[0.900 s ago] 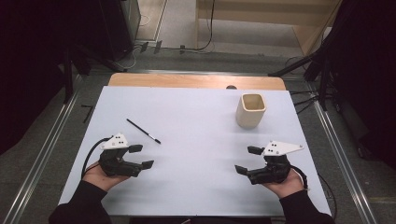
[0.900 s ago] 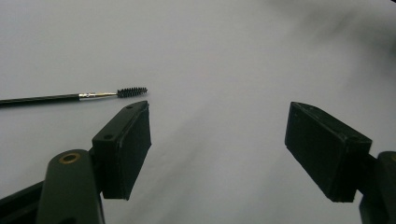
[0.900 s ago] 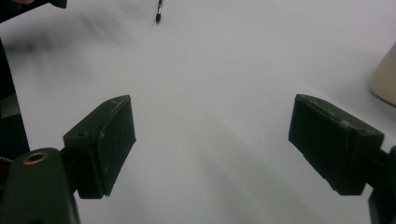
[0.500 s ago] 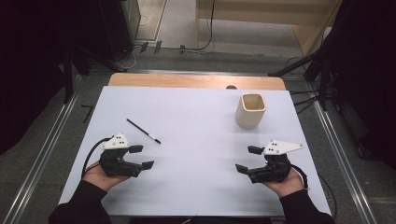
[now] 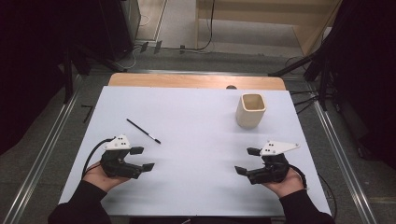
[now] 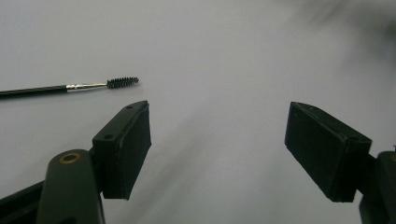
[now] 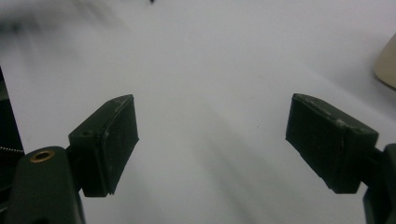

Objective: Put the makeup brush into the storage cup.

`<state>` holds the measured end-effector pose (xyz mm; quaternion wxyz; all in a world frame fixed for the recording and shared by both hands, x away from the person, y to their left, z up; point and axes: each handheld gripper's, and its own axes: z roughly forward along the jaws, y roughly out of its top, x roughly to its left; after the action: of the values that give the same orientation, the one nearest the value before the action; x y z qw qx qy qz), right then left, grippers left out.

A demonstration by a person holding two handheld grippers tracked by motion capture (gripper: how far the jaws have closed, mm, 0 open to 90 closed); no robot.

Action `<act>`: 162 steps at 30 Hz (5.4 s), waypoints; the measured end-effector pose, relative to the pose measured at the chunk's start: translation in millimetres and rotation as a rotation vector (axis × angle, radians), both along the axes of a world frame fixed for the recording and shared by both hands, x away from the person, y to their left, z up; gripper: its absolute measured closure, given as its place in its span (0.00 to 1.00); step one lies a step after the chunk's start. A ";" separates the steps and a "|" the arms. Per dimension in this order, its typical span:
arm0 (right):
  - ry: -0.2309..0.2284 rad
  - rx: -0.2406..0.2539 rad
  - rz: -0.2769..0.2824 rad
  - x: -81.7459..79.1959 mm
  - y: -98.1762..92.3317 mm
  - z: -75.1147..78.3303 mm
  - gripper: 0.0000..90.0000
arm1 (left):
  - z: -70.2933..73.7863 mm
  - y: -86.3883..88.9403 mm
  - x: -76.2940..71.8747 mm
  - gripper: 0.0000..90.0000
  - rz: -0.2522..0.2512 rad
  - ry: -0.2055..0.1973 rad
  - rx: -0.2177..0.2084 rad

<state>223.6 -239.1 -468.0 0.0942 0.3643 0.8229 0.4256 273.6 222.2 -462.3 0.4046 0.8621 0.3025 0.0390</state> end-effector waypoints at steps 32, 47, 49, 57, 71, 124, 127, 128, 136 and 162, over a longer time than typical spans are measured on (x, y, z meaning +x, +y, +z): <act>0.010 0.009 0.016 2.3 -1.2 -1.7 0.22 | 1.9 2.9 6.9 0.25 0.028 -0.016 -0.012; -0.051 0.016 0.001 0.7 -0.3 -4.3 0.19 | 1.9 6.3 31.7 0.25 0.075 -0.044 -0.022; -0.047 0.014 0.000 0.7 -0.5 -4.8 0.19 | 2.3 4.4 35.3 0.25 0.076 -0.054 -0.011; -0.033 0.010 -0.005 1.4 -1.2 -6.1 0.19 | 5.6 1.9 43.6 0.26 0.076 -0.059 -0.007; -0.027 0.005 -0.001 1.0 -1.0 -6.6 0.19 | 7.9 -3.1 60.4 0.26 0.082 -0.052 0.005; -0.026 0.017 0.020 -2.7 -5.7 -5.2 0.19 | 33.9 -9.5 137.1 0.30 -0.243 -0.061 0.143; -0.025 0.015 0.022 -2.7 -5.3 -5.4 0.19 | 36.0 -10.3 141.4 0.30 -0.291 -0.053 0.178; -0.024 0.014 0.022 -2.7 -5.2 -5.5 0.19 | 36.7 -10.5 142.1 0.30 -0.297 -0.051 0.187; -0.019 0.014 0.026 -2.7 -4.8 -6.3 0.19 | 46.8 -8.0 148.7 0.30 -0.387 -0.089 0.233; 0.011 0.006 0.044 -2.6 -1.8 -9.4 0.20 | 50.9 -11.1 166.6 0.31 -0.662 -0.150 0.367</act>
<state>221.0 -240.8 -477.4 0.0794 0.3488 0.8299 0.4280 440.2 211.1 -411.5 0.2555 0.9659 -0.0344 0.0226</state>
